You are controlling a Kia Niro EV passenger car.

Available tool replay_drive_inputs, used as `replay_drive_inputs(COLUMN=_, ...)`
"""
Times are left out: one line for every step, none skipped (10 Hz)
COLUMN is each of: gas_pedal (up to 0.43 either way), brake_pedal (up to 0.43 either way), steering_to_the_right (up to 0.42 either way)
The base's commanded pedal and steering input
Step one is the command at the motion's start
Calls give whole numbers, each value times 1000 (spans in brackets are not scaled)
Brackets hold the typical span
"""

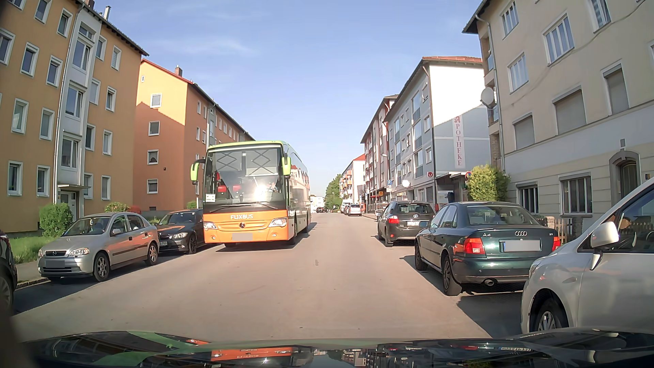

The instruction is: Follow the waypoints while adhering to traffic rules and regulations

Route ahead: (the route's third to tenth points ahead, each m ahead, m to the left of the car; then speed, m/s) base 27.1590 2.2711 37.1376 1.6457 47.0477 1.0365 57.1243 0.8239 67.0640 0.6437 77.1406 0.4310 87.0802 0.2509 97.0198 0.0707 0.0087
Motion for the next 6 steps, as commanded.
replay_drive_inputs(gas_pedal=0, brake_pedal=335, steering_to_the_right=-30)
replay_drive_inputs(gas_pedal=0, brake_pedal=335, steering_to_the_right=-30)
replay_drive_inputs(gas_pedal=0, brake_pedal=335, steering_to_the_right=-30)
replay_drive_inputs(gas_pedal=0, brake_pedal=335, steering_to_the_right=-30)
replay_drive_inputs(gas_pedal=0, brake_pedal=329, steering_to_the_right=-30)
replay_drive_inputs(gas_pedal=0, brake_pedal=335, steering_to_the_right=-25)
